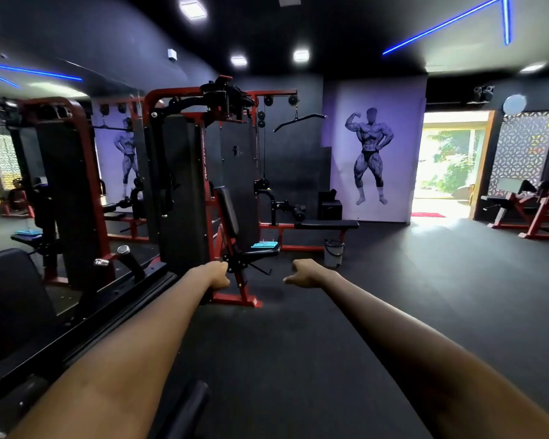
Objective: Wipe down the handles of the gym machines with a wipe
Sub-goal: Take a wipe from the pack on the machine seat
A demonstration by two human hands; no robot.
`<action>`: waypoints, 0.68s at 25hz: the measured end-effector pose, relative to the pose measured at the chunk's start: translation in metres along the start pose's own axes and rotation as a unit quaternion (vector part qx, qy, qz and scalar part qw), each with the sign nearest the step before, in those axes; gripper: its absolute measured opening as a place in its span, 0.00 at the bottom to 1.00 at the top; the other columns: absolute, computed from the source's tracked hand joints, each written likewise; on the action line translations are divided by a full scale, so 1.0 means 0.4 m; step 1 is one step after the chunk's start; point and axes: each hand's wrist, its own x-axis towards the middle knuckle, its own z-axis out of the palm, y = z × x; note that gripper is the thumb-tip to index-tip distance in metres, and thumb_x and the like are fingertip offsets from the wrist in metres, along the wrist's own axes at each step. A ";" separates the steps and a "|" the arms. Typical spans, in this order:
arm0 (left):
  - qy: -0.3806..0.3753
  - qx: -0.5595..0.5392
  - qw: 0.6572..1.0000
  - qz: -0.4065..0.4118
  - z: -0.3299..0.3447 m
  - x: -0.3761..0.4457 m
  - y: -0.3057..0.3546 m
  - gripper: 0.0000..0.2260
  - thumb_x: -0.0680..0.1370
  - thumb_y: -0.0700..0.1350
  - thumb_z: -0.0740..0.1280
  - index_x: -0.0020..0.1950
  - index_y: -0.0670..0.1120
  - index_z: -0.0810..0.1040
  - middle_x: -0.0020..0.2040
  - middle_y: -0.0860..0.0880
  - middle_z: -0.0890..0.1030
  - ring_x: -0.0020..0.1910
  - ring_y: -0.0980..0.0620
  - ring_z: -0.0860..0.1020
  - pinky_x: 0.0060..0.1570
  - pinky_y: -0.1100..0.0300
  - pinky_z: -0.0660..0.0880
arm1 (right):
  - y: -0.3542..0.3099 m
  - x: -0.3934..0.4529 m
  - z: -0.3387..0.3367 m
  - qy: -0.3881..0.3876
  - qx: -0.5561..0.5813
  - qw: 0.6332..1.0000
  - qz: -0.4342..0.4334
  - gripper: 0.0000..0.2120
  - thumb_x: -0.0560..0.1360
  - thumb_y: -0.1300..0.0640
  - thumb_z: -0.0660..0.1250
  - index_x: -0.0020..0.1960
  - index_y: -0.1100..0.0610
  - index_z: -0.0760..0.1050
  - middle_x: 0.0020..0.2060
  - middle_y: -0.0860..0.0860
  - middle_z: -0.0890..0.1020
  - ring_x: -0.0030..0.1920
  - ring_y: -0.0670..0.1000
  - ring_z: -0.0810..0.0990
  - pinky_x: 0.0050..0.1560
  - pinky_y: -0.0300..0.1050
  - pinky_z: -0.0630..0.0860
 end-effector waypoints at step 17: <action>-0.046 -0.018 0.999 -0.007 0.059 0.654 0.221 0.28 0.77 0.48 0.67 0.74 0.43 0.62 0.70 0.44 0.68 0.66 0.45 0.70 0.60 0.53 0.71 | 0.334 0.643 -0.039 -0.038 -0.065 0.996 -0.041 0.21 0.76 0.49 0.64 0.61 0.63 0.72 0.60 0.58 0.76 0.58 0.57 0.74 0.52 0.46 0.70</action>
